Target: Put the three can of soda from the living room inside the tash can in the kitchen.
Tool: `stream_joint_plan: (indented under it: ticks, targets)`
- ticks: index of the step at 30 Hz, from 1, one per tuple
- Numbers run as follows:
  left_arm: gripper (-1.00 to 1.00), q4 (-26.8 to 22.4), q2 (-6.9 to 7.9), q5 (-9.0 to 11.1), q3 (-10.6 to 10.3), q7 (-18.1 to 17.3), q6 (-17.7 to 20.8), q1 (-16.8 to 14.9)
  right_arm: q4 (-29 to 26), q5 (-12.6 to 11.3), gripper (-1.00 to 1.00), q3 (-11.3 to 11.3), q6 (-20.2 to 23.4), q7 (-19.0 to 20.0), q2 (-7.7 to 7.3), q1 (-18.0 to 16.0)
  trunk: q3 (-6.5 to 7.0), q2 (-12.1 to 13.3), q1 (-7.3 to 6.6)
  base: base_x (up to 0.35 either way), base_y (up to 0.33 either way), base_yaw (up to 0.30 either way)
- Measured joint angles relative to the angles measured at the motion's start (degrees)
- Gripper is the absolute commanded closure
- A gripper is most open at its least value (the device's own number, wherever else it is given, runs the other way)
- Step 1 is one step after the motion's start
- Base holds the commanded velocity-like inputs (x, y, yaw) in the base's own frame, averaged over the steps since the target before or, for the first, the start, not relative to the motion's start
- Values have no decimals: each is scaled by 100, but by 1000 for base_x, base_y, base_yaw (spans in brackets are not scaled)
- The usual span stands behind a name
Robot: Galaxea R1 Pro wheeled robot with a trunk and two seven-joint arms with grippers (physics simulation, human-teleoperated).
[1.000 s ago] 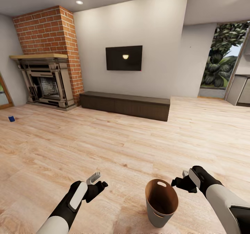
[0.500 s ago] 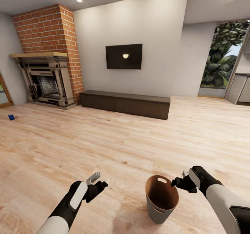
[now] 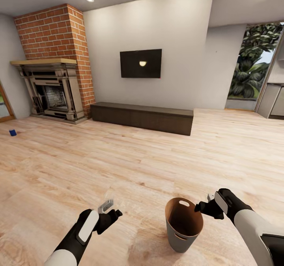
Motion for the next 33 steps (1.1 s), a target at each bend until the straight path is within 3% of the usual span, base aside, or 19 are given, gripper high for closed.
stream_joint_plan:
  ticks: [7,17,24,33]
  targets:
    - [-100,51,28,-111,-31,-7,-291,167,-1,0,-100,0,6,0,-2,0,0,0,0,229,0,0]
    - [-100,26,23,-66,1,8,-357,196,5,0,-100,0,13,-7,-2,0,0,0,0,143,0,0]
    - [-100,-19,3,118,11,-31,-217,161,9,1,-100,-1,32,-5,-25,-6,-150,-48,38,18,0,0]
    - [-100,-24,27,152,-21,-9,-105,145,22,1,-100,-7,42,-3,-42,-4,-349,-60,61,3,0,0]
